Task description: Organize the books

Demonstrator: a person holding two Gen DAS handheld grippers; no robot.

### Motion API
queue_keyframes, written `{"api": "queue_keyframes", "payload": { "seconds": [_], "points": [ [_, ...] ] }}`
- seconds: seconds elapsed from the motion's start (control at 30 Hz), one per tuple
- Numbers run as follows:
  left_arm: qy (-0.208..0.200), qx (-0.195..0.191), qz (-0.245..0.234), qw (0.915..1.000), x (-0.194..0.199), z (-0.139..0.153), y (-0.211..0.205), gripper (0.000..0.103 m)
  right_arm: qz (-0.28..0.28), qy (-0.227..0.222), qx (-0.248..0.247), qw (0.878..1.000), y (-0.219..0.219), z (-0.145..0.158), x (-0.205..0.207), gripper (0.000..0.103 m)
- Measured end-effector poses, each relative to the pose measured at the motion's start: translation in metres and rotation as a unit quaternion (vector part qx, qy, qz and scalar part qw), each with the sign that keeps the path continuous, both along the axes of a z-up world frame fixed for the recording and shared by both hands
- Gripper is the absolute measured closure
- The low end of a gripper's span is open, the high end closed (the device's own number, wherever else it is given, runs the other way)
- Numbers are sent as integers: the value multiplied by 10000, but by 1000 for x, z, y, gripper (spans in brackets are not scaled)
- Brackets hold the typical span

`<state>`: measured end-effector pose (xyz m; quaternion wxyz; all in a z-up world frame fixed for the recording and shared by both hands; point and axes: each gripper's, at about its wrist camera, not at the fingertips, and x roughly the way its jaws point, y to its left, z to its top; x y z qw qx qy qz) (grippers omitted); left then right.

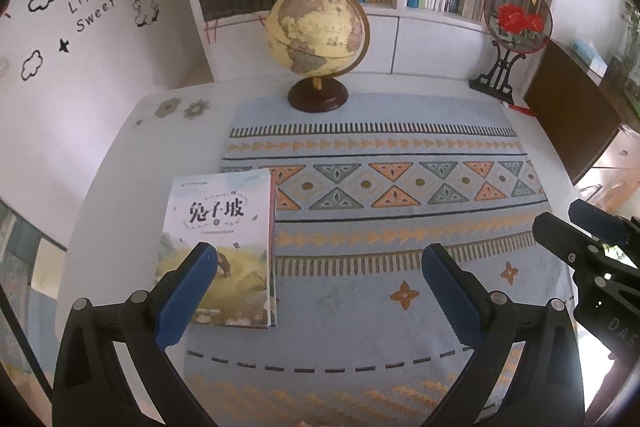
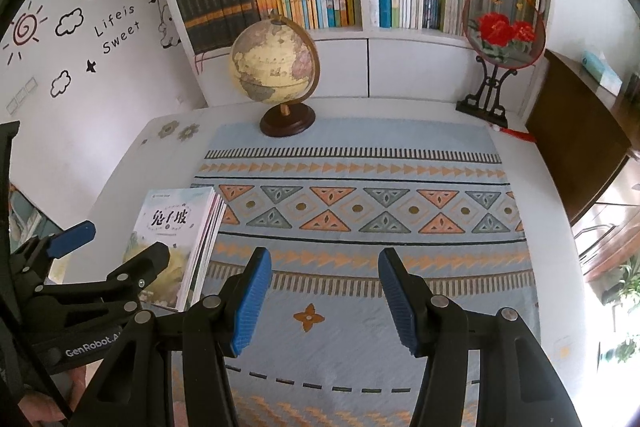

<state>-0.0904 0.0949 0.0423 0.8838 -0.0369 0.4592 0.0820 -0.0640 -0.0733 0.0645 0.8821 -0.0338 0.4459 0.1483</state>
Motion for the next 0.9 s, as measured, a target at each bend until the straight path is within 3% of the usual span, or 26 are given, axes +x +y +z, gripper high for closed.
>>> {"api": "queue_keyframes", "payload": {
  "seconds": [0.9],
  "points": [
    [144, 138, 10, 9998, 3, -8, -2, 1, -69, 200, -75, 9997, -4, -7, 5, 49]
  ]
}}
